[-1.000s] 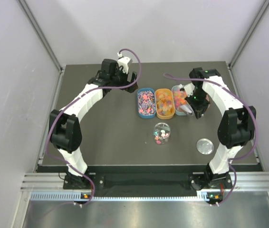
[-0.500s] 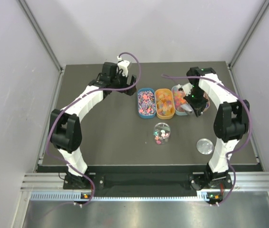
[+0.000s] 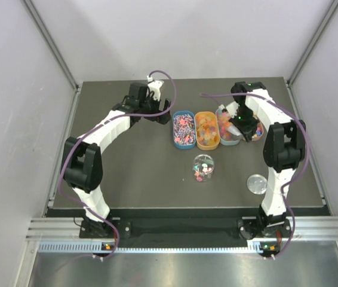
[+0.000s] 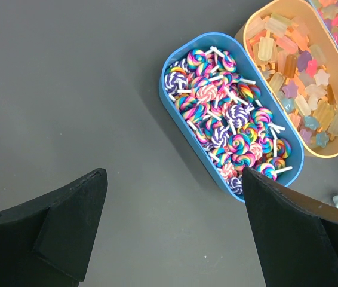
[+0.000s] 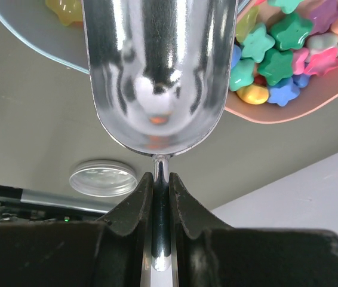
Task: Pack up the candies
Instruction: Scoop the fake candies from the storage box.
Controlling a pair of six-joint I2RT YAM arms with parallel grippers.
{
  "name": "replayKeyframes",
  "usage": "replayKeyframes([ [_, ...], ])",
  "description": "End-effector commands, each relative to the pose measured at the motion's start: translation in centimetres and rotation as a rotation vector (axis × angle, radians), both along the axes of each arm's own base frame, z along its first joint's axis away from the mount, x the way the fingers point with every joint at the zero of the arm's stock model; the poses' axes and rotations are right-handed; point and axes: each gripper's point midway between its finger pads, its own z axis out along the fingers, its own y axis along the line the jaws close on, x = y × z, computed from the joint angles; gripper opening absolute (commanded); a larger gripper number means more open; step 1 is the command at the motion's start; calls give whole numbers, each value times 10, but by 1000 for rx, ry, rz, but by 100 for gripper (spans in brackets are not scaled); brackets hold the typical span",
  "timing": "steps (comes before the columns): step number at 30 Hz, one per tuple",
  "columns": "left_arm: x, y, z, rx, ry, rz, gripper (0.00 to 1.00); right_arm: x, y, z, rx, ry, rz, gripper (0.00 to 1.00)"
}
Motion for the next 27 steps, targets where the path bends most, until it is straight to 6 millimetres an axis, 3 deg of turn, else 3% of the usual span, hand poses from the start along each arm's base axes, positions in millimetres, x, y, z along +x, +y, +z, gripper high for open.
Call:
replayKeyframes([
  [1,4,1,37,-41,-98,7,99,-18,-8,17,-73,93,56,0],
  [7,4,0,34,-43,-90,7,99,-10,-10,14,-104,95,97,0],
  [13,3,0,31,-43,-85,10,99,21,-4,17,-107,30,115,0],
  [16,1,2,32,-40,-90,9,99,28,-4,16,-117,24,129,0],
  [27,-3,9,24,-18,-91,32,99,23,6,19,-152,45,264,0],
])
